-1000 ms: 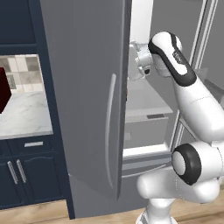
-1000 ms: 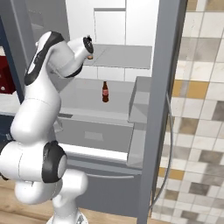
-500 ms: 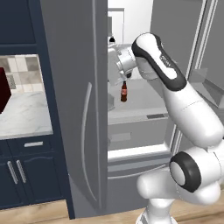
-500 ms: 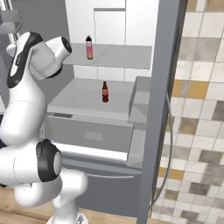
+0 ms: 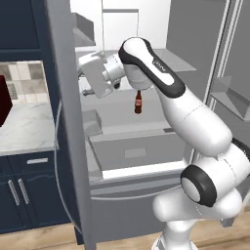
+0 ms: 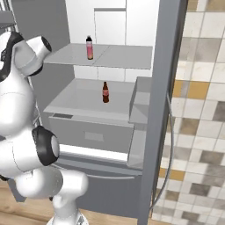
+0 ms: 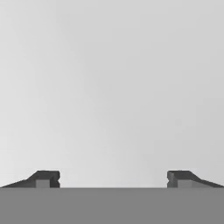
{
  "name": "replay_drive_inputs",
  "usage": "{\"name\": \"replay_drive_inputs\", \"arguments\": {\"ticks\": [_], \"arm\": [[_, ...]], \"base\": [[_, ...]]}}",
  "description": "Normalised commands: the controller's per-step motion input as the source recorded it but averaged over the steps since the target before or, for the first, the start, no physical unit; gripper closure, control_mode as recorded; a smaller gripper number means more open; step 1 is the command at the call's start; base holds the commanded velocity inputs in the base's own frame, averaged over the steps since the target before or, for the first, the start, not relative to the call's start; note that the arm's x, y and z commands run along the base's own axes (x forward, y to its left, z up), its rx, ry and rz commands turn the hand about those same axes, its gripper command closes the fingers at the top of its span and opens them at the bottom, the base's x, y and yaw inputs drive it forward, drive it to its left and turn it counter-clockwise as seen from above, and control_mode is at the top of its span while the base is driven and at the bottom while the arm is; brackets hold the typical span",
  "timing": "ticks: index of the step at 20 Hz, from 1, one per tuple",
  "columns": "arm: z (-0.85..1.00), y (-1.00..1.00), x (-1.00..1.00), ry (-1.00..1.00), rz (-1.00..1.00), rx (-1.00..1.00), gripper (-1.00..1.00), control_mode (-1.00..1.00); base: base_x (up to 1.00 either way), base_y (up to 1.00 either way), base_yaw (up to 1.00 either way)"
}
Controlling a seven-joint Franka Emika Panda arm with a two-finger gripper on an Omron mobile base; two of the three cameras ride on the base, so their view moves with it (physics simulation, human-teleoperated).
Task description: Open the fridge, grab two sodas, and place both sodas inside the bowl with ice on the dining counter.
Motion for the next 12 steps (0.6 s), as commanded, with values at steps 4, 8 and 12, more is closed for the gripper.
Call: {"name": "replay_drive_inputs", "arguments": {"ticks": [4, 8, 12], "arm": [[0.00, 0.68, -0.19, -0.06, 0.05, -0.07, -1.00, -1.00], [0.08, 0.50, -0.32, -0.17, 0.00, -0.12, -1.00, -1.00], [0.06, 0.00, -0.54, -0.26, 0.00, -0.14, -1.00, -1.00]], "base": [[0.00, 0.00, 0.00], [0.00, 0.00, 0.00], [0.00, 0.00, 0.00]]}}
